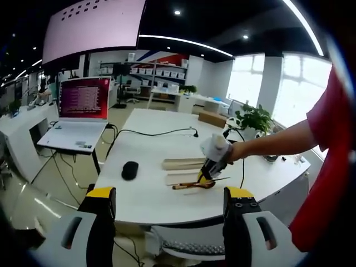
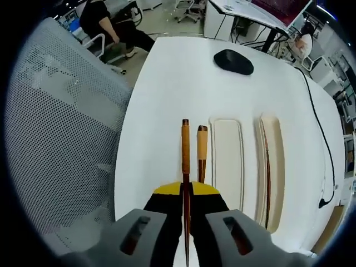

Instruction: Arrange the utensils inside the cutlery case until each visible utensil rests in its matching compartment.

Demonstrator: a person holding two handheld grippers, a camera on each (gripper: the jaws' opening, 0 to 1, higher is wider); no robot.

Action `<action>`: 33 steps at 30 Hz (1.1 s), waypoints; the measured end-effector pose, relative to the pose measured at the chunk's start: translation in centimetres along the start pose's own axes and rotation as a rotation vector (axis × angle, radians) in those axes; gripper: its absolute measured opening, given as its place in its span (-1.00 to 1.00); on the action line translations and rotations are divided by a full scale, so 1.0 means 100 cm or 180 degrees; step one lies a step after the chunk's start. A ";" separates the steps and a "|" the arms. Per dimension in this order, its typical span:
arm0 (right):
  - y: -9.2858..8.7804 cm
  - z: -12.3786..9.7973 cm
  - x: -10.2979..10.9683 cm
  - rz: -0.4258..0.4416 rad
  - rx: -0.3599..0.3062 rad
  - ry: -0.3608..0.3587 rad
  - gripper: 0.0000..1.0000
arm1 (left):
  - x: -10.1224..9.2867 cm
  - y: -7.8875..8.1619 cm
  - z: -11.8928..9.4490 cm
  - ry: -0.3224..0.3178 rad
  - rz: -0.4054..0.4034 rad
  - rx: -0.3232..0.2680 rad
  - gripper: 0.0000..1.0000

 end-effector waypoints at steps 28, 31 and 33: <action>0.034 -0.072 -0.049 -0.0261 -0.0159 0.0127 -0.99 | 0.003 0.012 0.010 -0.0056 0.0035 -0.0014 0.62; 0.038 -0.079 -0.056 -0.0274 -0.0151 0.0146 -0.99 | 0.003 0.012 0.011 -0.0055 0.0062 -0.0005 0.62; 0.042 -0.087 -0.063 -0.0329 -0.0138 0.0103 -0.99 | 0.003 0.011 0.012 -0.0055 0.0046 -0.0003 0.62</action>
Point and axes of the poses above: the point that each gripper's makers call its tool centre point, and the gripper's own axes: z roughly forward along the fingers, x roughly to its left, y roughly out of its top, the point moved 4 cm from there along -z, roughly backward along the fingers, and after that the axes turned 14 degrees about z, right-handed, at the moved point
